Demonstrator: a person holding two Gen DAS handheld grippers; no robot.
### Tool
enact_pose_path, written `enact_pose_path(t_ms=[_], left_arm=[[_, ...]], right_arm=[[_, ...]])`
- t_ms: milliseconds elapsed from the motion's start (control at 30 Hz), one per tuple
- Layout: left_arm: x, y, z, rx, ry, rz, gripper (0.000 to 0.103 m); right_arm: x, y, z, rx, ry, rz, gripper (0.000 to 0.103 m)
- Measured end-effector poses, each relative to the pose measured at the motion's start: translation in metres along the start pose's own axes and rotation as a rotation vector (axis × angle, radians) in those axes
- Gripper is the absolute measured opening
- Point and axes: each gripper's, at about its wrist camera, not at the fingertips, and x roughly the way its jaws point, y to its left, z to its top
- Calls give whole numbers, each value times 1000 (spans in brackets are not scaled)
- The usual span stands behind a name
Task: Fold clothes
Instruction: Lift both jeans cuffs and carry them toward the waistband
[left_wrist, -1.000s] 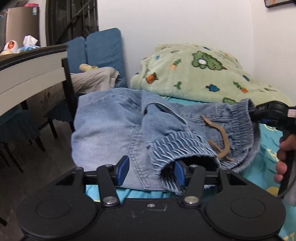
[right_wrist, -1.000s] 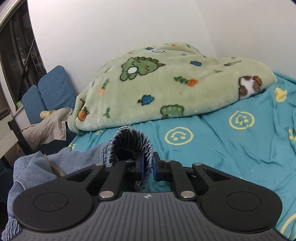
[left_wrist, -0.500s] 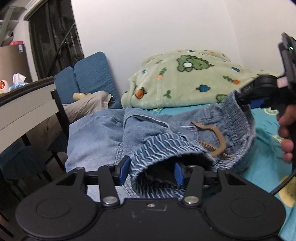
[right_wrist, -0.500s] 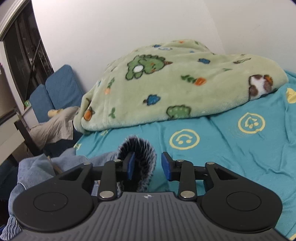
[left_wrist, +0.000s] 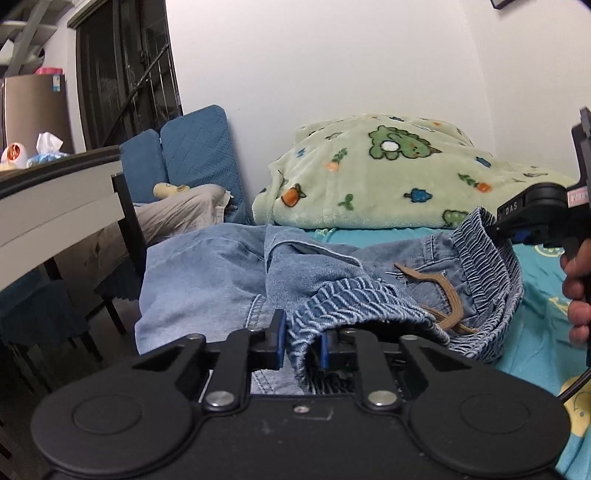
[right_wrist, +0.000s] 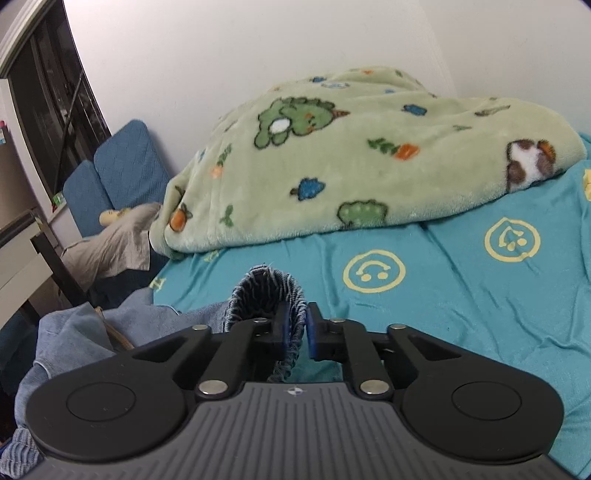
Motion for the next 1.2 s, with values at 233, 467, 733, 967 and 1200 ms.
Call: enact_pose_path(t_ms=[233,467,733,967,1200], left_arm=[[-3,-4,-3,30,-29,16,15],[3,-3,-4,31,-4,26,17],[-11,21,3,-84,25,-25,9],[-88,25,23,-184,-63,-141,8],[-157,-39,52,-264,-125,-323,8]], right_arm=[[3,-1,-7,3,7,5,8],[-18,16,3,-17,-53,24,6],[-56,40,28,-57,-86,43,5],[-107,53,94,-99,-154,81,5],[-149,40,176,-152,-197,68,5]])
